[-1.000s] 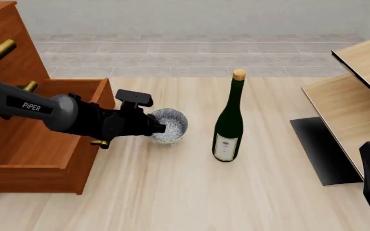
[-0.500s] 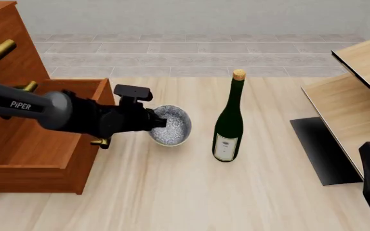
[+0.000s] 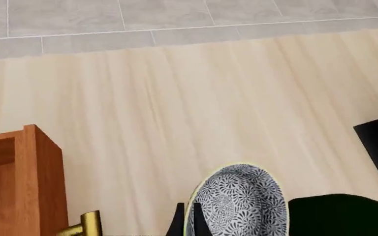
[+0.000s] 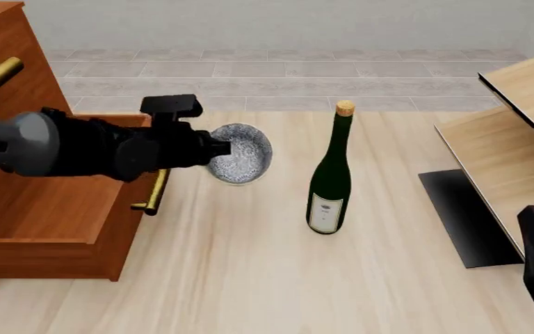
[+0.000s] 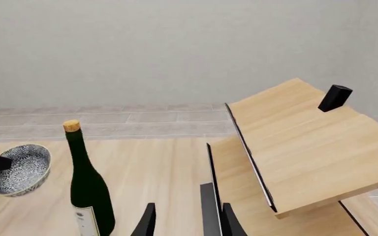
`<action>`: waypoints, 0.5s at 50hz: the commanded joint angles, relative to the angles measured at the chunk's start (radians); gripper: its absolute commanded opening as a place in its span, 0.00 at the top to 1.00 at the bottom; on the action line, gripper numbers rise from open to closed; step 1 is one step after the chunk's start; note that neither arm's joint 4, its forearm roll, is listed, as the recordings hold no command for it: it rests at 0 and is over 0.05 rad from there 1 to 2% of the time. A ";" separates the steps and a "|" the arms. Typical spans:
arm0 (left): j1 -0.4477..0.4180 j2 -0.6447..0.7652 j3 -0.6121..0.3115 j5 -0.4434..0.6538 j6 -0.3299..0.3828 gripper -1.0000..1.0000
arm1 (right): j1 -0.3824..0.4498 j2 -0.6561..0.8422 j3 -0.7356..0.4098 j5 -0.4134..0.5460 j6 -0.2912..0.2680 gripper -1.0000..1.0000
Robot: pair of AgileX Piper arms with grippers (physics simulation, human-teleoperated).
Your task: Put the bowl on top of the cabinet.
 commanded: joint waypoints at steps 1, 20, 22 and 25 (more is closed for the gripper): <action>-0.012 -0.115 -0.002 0.051 -0.064 1.00 | 0.000 0.000 0.001 -0.002 -0.001 0.00; 0.003 -0.360 -0.098 0.295 -0.116 1.00 | 0.000 -0.001 -0.002 -0.001 0.003 0.00; 0.042 -0.355 -0.123 0.338 -0.116 1.00 | -0.001 -0.001 0.001 -0.004 0.003 0.00; 0.041 -0.403 -0.150 0.384 -0.134 1.00 | -0.001 -0.001 0.000 -0.004 0.003 0.00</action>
